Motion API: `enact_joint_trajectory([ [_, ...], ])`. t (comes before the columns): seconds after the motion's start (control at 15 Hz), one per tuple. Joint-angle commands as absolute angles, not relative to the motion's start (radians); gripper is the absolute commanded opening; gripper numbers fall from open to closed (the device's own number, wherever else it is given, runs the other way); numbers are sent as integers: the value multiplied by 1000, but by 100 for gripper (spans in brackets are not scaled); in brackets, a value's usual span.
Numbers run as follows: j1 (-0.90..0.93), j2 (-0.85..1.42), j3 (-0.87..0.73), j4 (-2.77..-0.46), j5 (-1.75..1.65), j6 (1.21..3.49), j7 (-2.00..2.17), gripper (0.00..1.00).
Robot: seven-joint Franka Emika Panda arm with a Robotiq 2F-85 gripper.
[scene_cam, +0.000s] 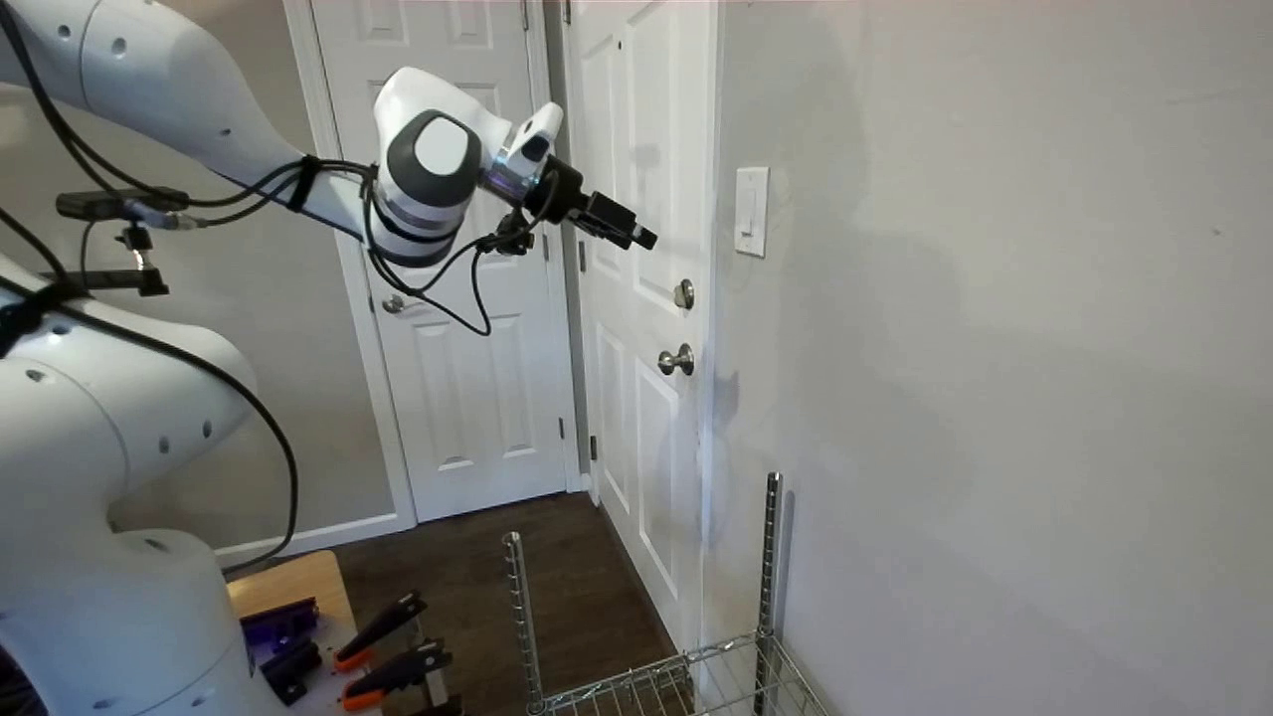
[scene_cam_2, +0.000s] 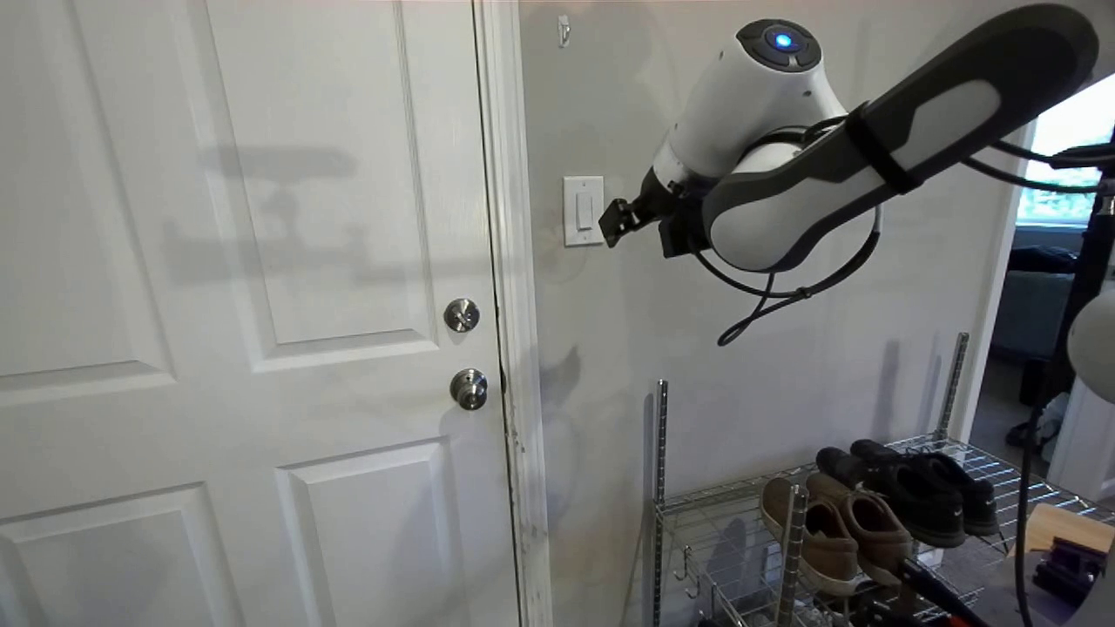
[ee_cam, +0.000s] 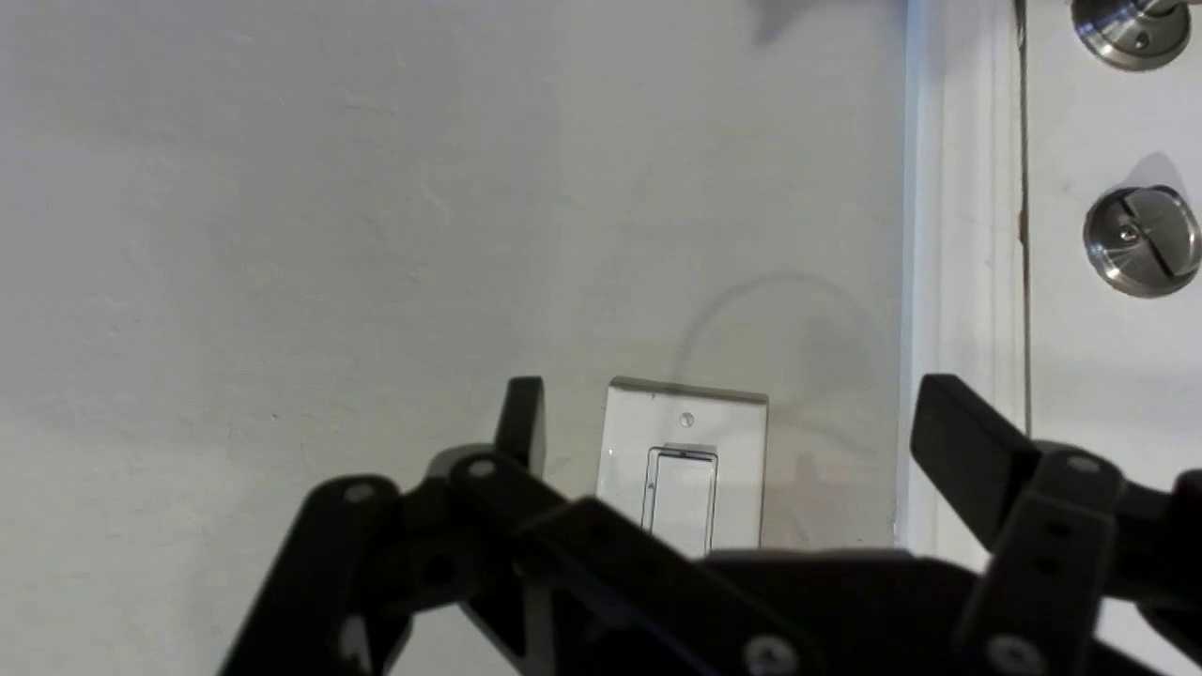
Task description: Turn off the light switch
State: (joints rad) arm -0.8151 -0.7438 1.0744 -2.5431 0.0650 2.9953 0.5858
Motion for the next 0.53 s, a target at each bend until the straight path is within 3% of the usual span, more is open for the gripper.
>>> enact_joint_trajectory([
  [0.0,-866,-718,1099,-2521,48,3054,563,100],
  [0.47,-978,-700,1162,-2456,57,3098,536,100],
])
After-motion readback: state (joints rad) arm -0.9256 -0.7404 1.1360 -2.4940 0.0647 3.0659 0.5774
